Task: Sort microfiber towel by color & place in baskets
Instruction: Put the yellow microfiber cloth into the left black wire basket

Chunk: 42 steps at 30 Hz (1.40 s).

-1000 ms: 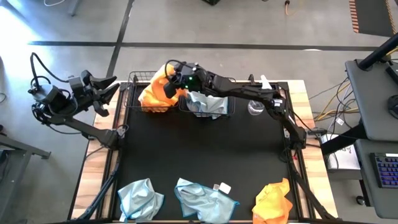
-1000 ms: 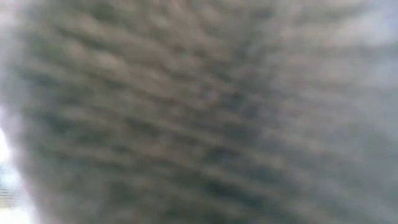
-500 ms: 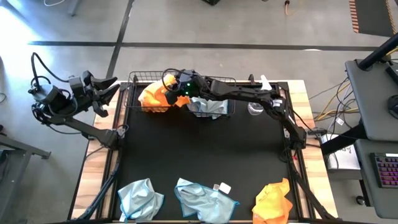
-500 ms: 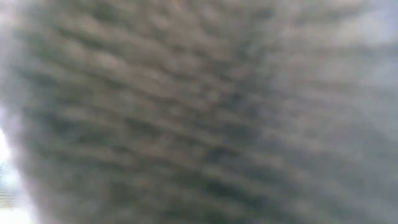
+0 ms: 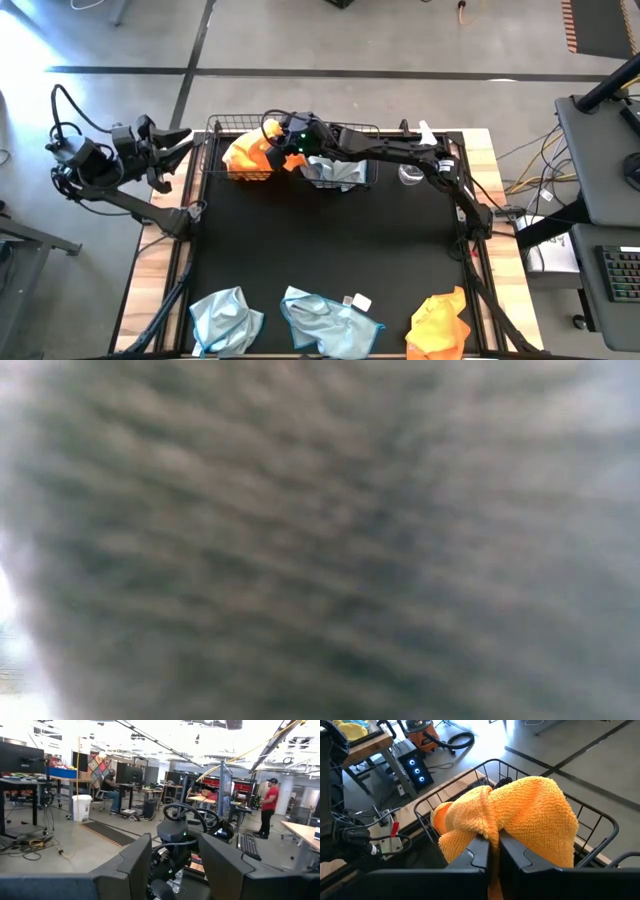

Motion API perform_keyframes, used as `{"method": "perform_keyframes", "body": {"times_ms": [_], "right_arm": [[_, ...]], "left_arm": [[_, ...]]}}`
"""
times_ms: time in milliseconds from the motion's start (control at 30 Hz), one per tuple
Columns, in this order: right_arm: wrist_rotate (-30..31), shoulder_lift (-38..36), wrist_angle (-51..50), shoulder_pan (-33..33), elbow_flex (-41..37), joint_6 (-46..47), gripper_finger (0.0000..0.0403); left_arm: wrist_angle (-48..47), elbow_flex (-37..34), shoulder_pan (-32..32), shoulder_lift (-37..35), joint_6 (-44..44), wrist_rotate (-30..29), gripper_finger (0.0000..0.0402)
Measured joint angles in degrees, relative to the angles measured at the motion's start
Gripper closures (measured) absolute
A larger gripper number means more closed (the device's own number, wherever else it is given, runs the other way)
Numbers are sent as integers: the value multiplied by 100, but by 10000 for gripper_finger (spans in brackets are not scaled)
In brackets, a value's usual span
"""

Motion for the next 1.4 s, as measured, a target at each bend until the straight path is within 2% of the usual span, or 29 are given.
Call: {"method": "perform_keyframes", "body": {"times_ms": [267, 900, 1033, 1267, 1400], "right_arm": [[-2, -1, 0, 0, 0, -503, 390], [6, -2, 168, -47, -4, -811, 383], [4, -2, 166, -88, -44, -804, 350], [6, -4, 174, -145, -86, -810, 264], [4, -4, 177, -182, -103, -803, 236]], "left_arm": [[0, 0, 1, 0, 2, 5, 251], [-93, 0, 2, 0, -103, 1, 251], [-92, 0, 0, 0, -112, 26, 251], [-92, 0, 0, 0, -114, 32, 251], [-92, -1, -1, 0, -115, 32, 251]]}}
